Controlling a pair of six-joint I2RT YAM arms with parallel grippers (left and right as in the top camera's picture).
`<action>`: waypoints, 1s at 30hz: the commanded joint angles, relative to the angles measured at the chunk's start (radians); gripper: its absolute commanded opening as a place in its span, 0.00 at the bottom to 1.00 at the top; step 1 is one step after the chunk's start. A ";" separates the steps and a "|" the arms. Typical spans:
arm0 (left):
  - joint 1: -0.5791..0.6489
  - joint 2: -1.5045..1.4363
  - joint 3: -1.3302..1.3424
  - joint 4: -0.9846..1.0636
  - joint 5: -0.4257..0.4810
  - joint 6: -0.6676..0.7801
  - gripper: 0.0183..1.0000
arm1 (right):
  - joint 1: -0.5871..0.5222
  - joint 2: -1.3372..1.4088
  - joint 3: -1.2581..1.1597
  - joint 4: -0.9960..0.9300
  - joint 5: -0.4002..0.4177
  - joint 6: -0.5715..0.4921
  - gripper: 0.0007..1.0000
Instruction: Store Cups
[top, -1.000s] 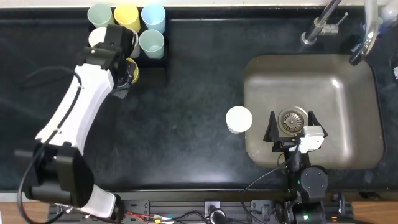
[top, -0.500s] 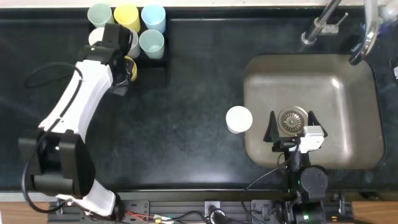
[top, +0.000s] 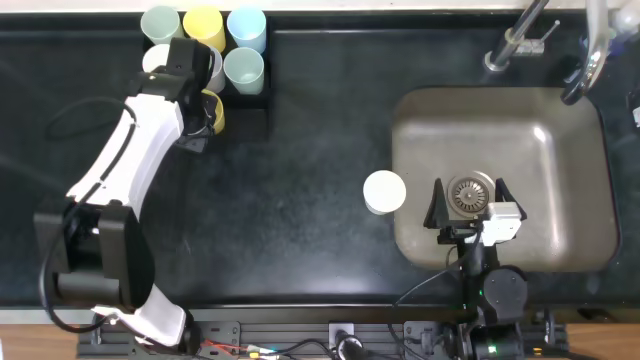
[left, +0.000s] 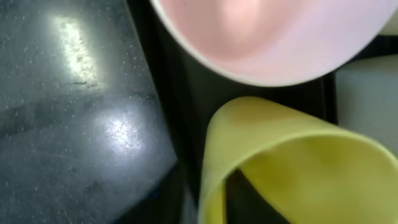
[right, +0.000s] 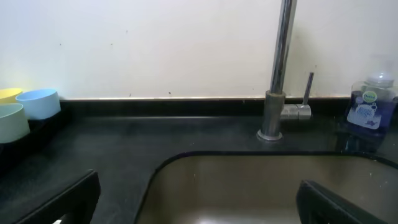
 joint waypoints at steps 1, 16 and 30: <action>0.005 -0.036 -0.005 0.000 -0.037 -0.006 0.44 | 0.005 -0.011 -0.014 0.005 0.007 0.003 1.00; -0.029 -0.617 -0.029 0.320 -0.217 0.624 0.65 | 0.005 -0.011 -0.014 0.005 0.007 0.003 1.00; 0.122 -1.296 -0.754 0.933 0.247 1.263 1.00 | 0.005 -0.011 -0.014 0.005 0.007 0.003 1.00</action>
